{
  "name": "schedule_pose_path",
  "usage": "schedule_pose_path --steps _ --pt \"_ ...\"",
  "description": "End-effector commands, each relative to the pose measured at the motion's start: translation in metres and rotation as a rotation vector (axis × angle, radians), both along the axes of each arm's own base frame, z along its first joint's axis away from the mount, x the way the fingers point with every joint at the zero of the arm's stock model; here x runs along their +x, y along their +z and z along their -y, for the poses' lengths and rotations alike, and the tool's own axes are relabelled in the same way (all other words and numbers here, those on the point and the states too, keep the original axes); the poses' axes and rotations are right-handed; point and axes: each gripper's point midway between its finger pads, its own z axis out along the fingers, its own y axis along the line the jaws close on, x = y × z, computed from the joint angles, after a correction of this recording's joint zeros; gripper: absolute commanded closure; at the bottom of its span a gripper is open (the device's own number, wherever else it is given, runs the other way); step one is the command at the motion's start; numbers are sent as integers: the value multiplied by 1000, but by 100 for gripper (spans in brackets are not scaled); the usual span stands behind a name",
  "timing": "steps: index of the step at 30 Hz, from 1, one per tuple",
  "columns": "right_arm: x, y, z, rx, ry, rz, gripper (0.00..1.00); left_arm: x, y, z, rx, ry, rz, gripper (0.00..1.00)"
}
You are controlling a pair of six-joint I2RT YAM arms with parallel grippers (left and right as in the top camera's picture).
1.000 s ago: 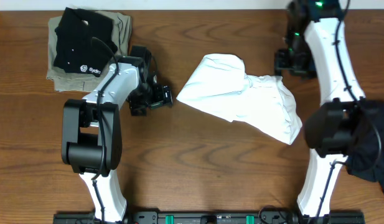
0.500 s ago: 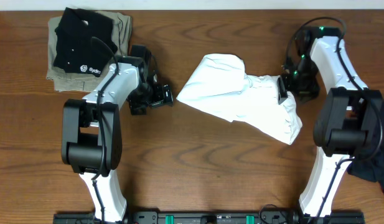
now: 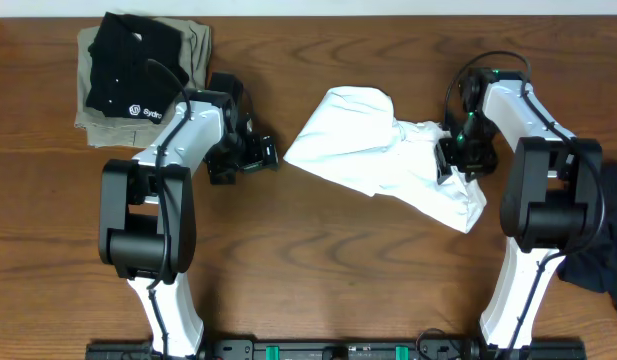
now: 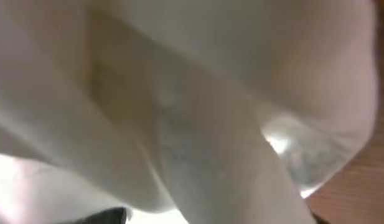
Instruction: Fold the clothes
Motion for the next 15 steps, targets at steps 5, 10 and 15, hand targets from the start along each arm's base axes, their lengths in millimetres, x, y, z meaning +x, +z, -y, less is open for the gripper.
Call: schedule_pose_path --steps 5,10,15 --pt "6 -4 -17 72 -84 19 99 -1 6 -1 -7 2 8 4" --pt "16 11 -17 60 -136 43 99 -1 6 -1 -7 3 8 4" --pt "33 42 -3 24 -179 96 99 -2 6 -1 -6 3 4 3"
